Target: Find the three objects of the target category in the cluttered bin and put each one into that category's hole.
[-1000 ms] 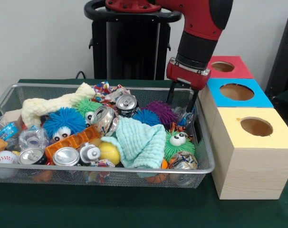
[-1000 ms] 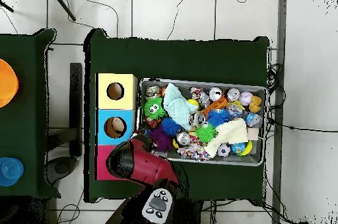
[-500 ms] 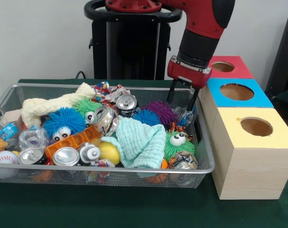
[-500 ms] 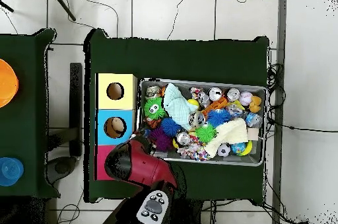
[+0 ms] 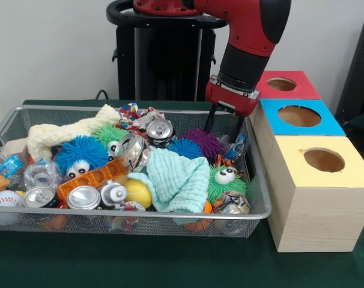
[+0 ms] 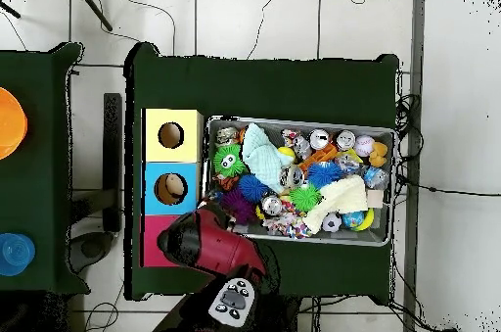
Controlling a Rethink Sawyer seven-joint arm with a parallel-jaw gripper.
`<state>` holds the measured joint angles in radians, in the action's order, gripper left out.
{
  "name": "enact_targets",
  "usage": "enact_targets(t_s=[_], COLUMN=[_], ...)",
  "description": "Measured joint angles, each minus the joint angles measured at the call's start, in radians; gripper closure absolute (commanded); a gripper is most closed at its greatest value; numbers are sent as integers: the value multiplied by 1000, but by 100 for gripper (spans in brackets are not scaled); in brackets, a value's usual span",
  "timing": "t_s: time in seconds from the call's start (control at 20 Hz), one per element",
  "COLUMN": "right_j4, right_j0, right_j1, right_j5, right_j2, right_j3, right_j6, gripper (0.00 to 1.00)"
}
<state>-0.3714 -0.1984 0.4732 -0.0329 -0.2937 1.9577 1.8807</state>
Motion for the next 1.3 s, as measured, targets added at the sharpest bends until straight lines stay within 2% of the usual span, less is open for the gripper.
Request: enact_targets(t_s=[0.15,0.45,0.5,0.6,0.65,0.75,1.05,1.3], right_j4=[12,73,105,129,173,211,268,299], right_j0=[20,136,194,237,316,381,449,457], right_j1=[-2,2,15,24,39,49,62,75], right_j5=[0,0,0,0,0,0,1,0], right_j2=[14,110,149,177,226,264,313,349], right_j3=[0,4,16,27,53,78,119,140], right_j6=[0,0,0,0,0,0,0,0], gripper=[0,0,0,0,0,0,0,0])
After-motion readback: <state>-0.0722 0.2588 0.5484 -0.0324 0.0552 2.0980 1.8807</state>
